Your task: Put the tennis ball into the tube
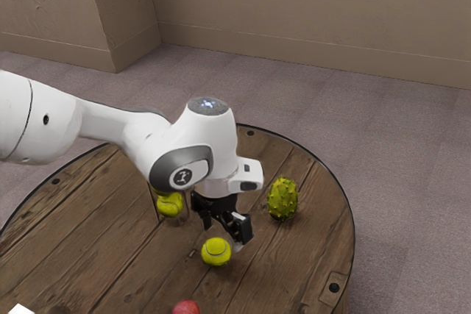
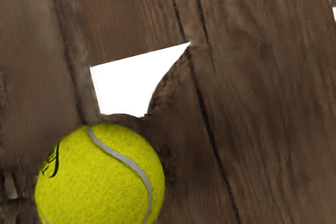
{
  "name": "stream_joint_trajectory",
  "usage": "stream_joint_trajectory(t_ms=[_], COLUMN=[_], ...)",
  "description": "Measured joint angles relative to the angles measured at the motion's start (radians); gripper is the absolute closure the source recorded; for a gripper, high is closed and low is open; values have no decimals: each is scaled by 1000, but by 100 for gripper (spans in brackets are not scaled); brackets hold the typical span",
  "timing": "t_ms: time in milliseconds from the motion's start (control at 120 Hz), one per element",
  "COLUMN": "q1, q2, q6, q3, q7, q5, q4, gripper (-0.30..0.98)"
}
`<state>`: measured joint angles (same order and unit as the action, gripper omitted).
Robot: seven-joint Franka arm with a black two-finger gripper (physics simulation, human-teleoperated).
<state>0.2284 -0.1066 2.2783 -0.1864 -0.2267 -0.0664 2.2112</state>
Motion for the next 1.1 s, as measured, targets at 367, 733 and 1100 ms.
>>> stream_joint_trajectory(t_ms=[367, 733, 1100], q1=[-26, -26, -26], q2=[-123, -141, -67], q6=[132, 183, 160], q3=[40, 41, 38], q7=[-150, -232, -307], q5=[-55, -51, -64], q4=[10, 50, 52], gripper=[0, 24, 50])
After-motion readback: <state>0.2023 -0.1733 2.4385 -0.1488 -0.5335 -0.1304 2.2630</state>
